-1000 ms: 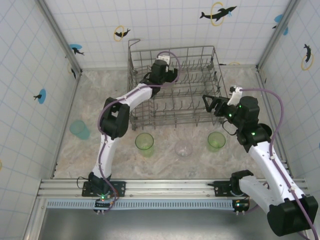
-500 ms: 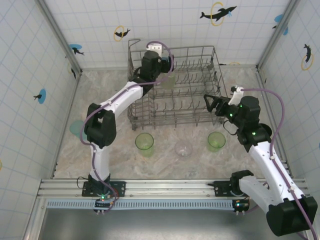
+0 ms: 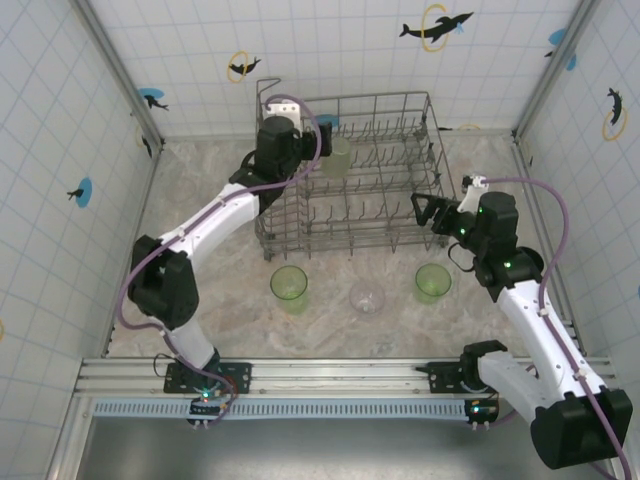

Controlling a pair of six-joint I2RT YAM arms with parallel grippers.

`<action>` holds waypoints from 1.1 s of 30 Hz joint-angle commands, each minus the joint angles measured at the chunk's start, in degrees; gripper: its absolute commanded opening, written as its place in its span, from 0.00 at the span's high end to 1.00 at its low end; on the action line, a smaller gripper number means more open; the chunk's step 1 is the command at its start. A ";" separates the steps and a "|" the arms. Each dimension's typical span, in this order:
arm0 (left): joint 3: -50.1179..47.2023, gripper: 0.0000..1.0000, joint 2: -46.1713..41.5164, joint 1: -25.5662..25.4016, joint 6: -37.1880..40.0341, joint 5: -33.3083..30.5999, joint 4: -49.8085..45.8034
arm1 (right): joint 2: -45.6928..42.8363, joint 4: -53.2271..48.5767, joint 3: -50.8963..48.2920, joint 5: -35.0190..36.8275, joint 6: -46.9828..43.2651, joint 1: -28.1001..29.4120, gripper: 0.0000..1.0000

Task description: Load the cups into the dish rack

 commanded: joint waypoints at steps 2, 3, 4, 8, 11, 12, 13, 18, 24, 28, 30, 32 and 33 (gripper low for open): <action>-4.12 0.02 -5.78 0.39 -3.83 1.60 -1.05 | 1.03 -6.74 3.85 2.80 -2.26 -0.24 0.00; -4.72 0.02 -6.77 0.39 -4.22 1.52 -1.71 | 1.10 -8.47 4.66 3.18 -2.85 -0.13 0.00; -5.12 0.02 -7.66 0.41 -4.83 1.28 -2.44 | 1.13 -10.08 5.53 3.41 -3.42 -0.04 0.00; -6.85 0.02 -10.83 0.44 -6.80 2.31 -3.14 | 0.66 -16.31 7.72 4.41 -5.14 0.23 0.00; -8.09 0.02 -12.68 0.41 -7.55 3.44 -3.23 | 0.12 -21.27 9.04 6.65 -5.55 0.46 0.00; -8.67 0.02 -13.21 0.39 -7.93 3.14 -3.23 | 0.02 -23.07 9.44 7.62 -5.76 0.48 0.01; -9.23 0.02 -13.69 0.39 -8.48 2.87 -3.23 | 0.09 -24.94 9.93 8.57 -5.96 0.43 0.00; -11.25 0.02 -15.09 0.40 -10.86 5.38 -3.32 | 0.67 -32.20 11.09 9.74 -5.94 1.06 0.00; -12.83 0.02 -15.47 0.43 -12.91 6.28 -3.62 | 1.08 -37.24 9.83 9.70 -6.88 3.88 0.00; -13.56 0.02 -15.40 0.37 -14.18 6.69 -4.02 | 2.15 -40.82 9.45 11.31 -6.96 6.42 0.01; -13.85 0.02 -15.25 0.41 -14.67 6.68 -4.09 | 1.95 -41.20 8.45 11.60 -6.16 7.48 0.03; -13.77 0.02 -15.05 0.44 -14.75 6.63 -4.35 | 1.54 -40.85 7.12 11.07 -5.50 8.33 0.10; -13.68 0.02 -14.98 0.39 -14.76 6.48 -4.48 | 1.43 -40.54 6.08 10.72 -4.91 8.83 0.13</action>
